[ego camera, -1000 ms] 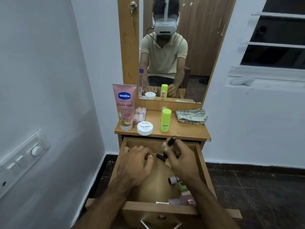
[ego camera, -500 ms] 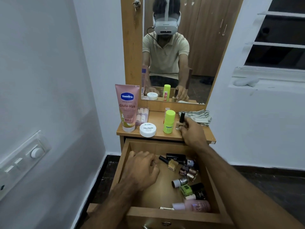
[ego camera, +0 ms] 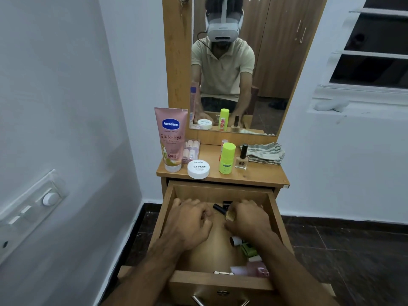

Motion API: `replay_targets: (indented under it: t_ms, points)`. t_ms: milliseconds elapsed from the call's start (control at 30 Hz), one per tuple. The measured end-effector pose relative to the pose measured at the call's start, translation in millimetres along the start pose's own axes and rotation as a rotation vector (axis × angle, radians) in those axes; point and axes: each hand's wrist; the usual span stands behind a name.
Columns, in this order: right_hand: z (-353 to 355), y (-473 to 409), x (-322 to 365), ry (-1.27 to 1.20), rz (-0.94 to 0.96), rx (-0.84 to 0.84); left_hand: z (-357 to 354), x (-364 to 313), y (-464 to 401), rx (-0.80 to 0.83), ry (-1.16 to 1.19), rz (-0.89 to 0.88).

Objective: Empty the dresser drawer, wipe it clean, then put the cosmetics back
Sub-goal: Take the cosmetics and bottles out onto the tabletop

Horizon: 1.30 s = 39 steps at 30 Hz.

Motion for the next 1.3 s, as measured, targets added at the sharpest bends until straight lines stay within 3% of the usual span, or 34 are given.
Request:
replay_targets:
  t_ms: [167,333,467,633,767,933,1300]
  points:
    - [-6.6,-3.4,2.8,0.158,0.075,-0.010,3.3,1.5,0.8,-0.033,-0.007,0.041]
    - [-5.2,0.2,10.0,-0.016,0.092,0.006,3.7,0.0,1.3,-0.018,-0.026,0.051]
    - [8.0,13.0,-2.3,-0.491,0.098,-0.024,4.6,1.1,1.0,-0.030,-0.027,0.065]
    - [41.5,25.0,-25.4,-0.966,0.062,-0.330,5.8,0.0,1.0,-0.064,-0.061,0.088]
    - [62.4,-0.7,-39.7,-0.853,0.018,-0.526,4.3,-0.2,0.7,-0.060,-0.059,0.101]
    - [56.8,-38.8,-42.6,-0.642,-0.045,-0.438,5.2,-0.3,0.9,-0.033,-0.063,0.105]
    - [48.2,-50.3,-29.2,-0.855,-0.154,-0.605,4.4,0.3,0.4,-0.029,-0.033,0.099]
Point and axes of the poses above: each hand's wrist, its own y-axis away from the middle knuckle, its own z-axis out of the back of the hand, x = y × z
